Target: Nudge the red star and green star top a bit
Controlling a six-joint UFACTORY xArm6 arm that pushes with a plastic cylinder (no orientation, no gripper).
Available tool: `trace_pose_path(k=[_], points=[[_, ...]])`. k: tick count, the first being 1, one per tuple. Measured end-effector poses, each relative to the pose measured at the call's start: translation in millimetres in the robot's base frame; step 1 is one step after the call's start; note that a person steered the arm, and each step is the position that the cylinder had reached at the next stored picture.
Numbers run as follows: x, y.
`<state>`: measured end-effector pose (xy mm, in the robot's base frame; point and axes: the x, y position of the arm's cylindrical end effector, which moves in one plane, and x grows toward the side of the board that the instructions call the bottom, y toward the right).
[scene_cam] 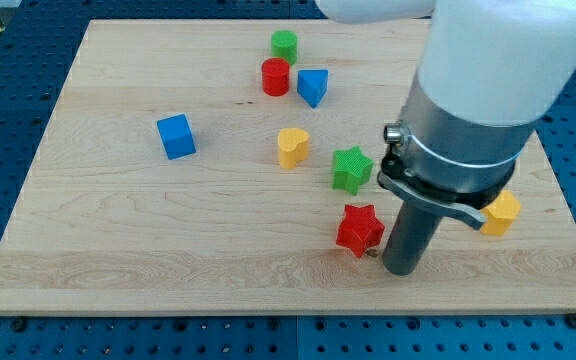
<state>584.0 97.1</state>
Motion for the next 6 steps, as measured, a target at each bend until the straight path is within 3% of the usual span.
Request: trace_pose_path(k=[1,4,6], points=[[-19.0,-6.7],[-138.4,3.9],[-152.6,3.3]])
